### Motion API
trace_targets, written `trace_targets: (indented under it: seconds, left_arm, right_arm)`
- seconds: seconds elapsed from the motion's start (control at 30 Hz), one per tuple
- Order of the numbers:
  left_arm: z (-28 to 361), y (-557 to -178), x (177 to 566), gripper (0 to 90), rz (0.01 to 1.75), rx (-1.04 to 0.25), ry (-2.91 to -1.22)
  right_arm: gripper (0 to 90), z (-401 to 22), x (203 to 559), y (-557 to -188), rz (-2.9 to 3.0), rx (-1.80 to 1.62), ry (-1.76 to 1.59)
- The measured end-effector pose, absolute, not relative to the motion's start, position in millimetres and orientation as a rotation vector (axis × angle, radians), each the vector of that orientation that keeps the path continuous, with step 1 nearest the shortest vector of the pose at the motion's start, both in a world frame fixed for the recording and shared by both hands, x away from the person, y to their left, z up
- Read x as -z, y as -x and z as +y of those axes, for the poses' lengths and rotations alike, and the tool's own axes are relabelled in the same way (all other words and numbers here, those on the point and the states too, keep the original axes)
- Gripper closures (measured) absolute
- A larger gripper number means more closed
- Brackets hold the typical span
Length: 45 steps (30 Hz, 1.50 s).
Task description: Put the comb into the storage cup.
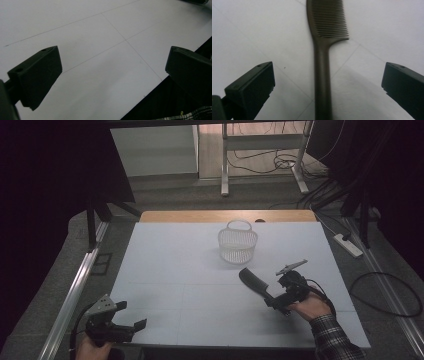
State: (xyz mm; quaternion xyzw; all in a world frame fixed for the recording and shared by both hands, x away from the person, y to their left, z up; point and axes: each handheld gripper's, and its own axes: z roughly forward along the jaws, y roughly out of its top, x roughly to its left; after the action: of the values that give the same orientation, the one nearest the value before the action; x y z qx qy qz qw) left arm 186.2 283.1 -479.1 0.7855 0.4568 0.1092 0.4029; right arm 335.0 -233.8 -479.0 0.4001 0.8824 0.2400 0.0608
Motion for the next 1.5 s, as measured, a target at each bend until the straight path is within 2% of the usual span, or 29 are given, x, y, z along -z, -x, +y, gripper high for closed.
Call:
trace_targets:
  seconds: [0.63, 0.97, 1.07, 1.17, 1.23, 1.5]
  left_arm:
    - [282.9, -186.2, 479.2, 0.8, 1.153, -0.275, -1.985]
    - [282.9, -186.2, 479.2, 0.9, 1.153, -0.274, -1.985]
    - [283.0, -186.4, 479.2, 0.9, 1.153, -0.272, -1.987]
    - [282.8, -186.4, 479.2, 0.9, 1.152, -0.273, -1.989]
    - [282.7, -186.4, 479.2, 0.9, 1.152, -0.273, -1.989]
    - [282.6, -186.6, 479.2, 0.9, 1.152, -0.271, -1.992]
  right_arm:
    - [0.0, -226.2, 508.5, -339.1, 2.731, -0.523, -1.199]
    - [0.0, -218.4, 510.8, -335.8, 2.716, -0.436, -1.148]
    - [9.6, -219.2, 507.5, -336.2, 2.715, -0.436, -1.148]
    - [23.5, -220.5, 503.5, -335.1, 2.715, -0.451, -1.140]
    - [36.2, -220.5, 500.3, -333.8, 2.722, -0.464, -1.127]
    - [69.6, -229.3, 496.1, -340.6, 2.705, -0.482, -1.184]
